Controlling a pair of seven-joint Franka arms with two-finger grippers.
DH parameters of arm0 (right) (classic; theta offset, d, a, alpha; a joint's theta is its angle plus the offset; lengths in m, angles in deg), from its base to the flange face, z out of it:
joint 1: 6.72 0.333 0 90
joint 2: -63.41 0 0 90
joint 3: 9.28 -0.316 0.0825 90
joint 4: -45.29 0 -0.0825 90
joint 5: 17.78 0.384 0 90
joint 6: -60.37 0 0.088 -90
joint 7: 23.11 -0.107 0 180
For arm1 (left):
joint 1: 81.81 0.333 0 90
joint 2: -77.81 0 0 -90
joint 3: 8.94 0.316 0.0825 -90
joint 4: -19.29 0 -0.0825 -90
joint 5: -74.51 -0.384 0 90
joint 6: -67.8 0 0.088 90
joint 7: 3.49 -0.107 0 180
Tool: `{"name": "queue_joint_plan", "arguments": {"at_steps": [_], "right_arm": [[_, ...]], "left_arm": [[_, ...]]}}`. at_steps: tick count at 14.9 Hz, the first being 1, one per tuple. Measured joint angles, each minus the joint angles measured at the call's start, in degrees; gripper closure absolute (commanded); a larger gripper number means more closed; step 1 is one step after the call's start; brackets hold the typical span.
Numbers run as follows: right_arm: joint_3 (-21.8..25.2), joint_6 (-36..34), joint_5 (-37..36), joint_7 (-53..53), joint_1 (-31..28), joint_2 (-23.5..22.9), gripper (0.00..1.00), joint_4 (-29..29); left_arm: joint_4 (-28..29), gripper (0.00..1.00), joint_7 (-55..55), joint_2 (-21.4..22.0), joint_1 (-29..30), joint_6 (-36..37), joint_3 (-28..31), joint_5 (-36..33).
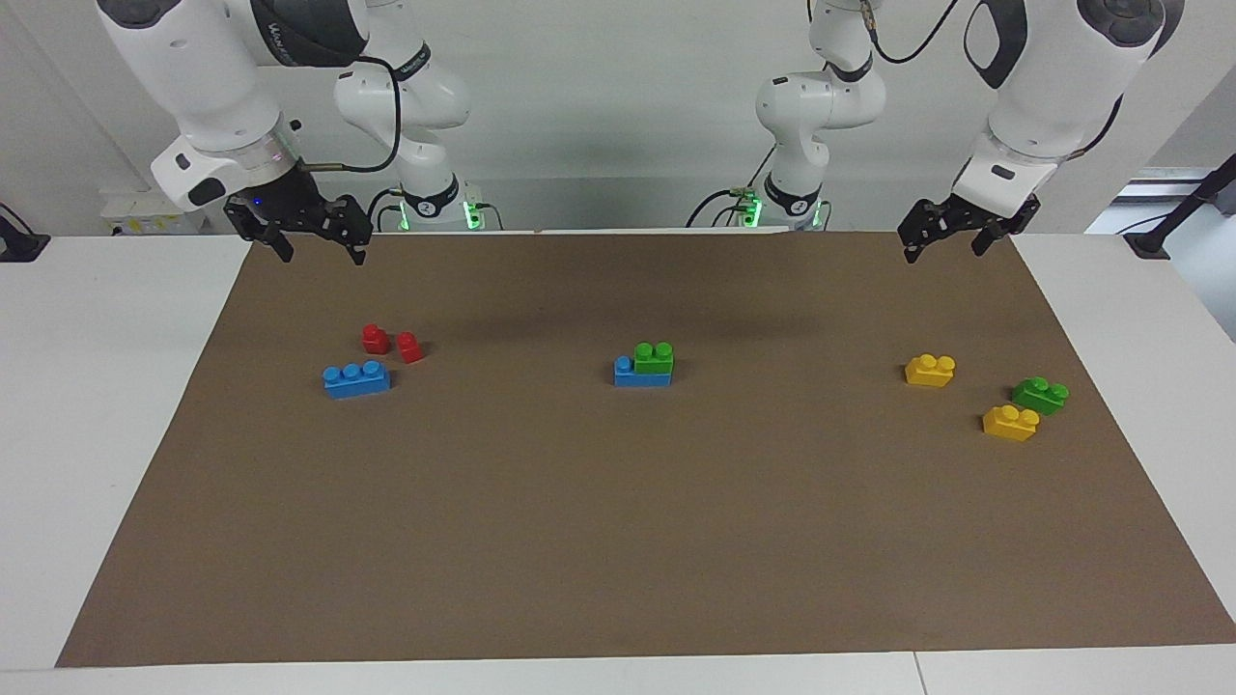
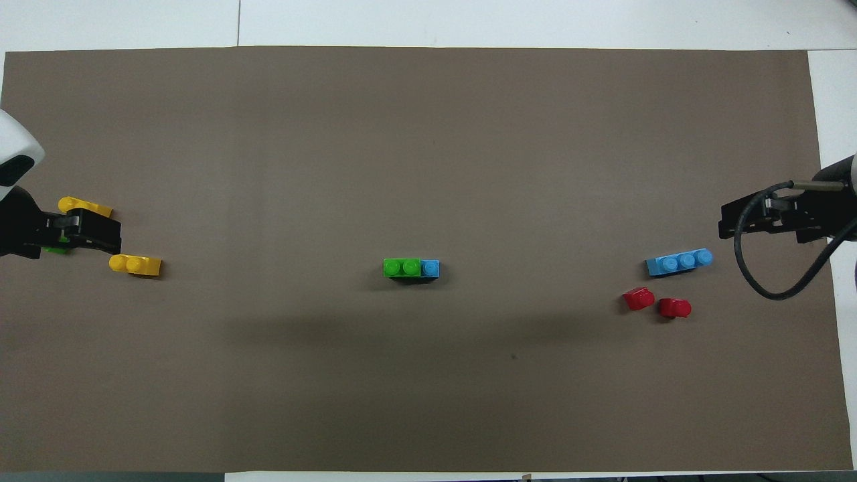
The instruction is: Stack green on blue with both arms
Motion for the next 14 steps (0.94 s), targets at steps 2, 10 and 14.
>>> {"name": "queue_joint_plan", "arguments": {"at_steps": [2, 10, 14], "right_arm": [[0.00, 0.00, 0.00, 0.00, 0.00, 0.00, 0.00, 0.00], [0.00, -0.02, 0.00, 0.00, 0.00, 0.00, 0.00, 0.00], [0.00, -0.07, 0.00, 0.00, 0.00, 0.00, 0.00, 0.00]], "left_arm": [[1.33, 0.00, -0.52, 0.75, 0.03, -2.22, -0.05, 0.95], [1.80, 0.00, -0.78, 0.77, 2.40, -4.39, -1.31, 5.37], [1.81, 0.00, -0.78, 0.77, 2.48, -4.39, -1.31, 5.52]]}}
